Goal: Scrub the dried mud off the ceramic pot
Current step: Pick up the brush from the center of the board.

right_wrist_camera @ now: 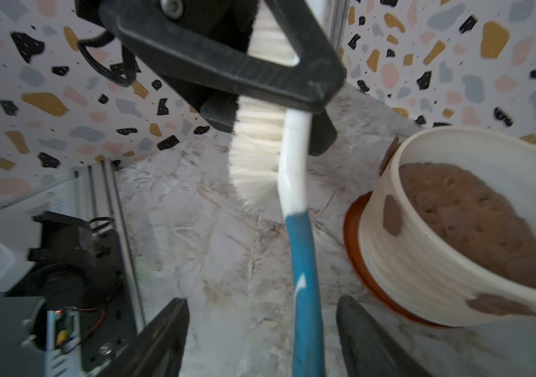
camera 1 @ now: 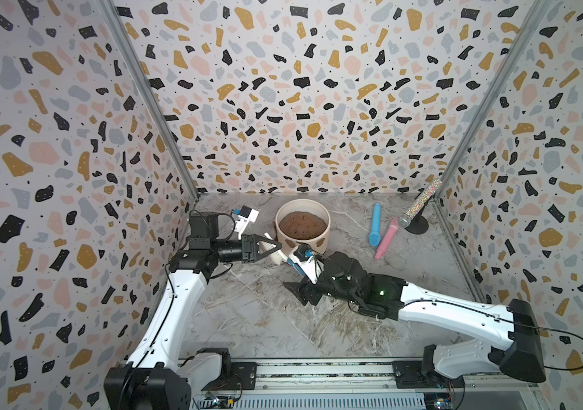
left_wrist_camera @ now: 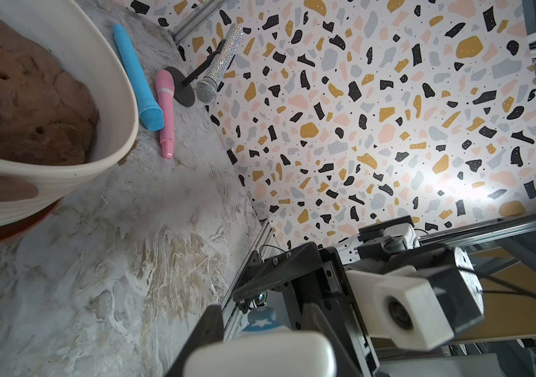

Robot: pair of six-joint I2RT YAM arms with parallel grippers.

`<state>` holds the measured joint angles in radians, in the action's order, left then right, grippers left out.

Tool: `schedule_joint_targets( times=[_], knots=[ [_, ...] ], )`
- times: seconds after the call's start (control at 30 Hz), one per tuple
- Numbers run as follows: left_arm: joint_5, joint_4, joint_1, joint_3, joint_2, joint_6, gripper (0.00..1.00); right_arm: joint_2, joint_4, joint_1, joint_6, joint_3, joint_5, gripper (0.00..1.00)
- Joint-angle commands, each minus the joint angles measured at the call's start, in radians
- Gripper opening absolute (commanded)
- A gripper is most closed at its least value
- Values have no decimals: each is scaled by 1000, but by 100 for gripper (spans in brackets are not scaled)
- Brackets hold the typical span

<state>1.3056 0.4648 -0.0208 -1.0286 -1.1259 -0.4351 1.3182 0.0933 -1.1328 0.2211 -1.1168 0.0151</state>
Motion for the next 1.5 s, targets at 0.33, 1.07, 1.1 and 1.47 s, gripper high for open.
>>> schedule_joint_targets(
  times=[0.33, 1.07, 1.1, 1.47],
  knots=[
    [253, 71, -16, -71, 25, 176, 23, 67, -637, 289, 784, 104, 968, 97],
    [243, 83, -17, -82, 28, 176, 36, 118, -628, 290, 736, 55, 1006, 0],
    [247, 83, -17, -82, 28, 177, 38, 120, -637, 289, 742, 55, 1010, 0],
    [186, 77, -16, -73, 30, 158, 100, 59, -268, 285, 448, 0, 794, 0]
  ],
)
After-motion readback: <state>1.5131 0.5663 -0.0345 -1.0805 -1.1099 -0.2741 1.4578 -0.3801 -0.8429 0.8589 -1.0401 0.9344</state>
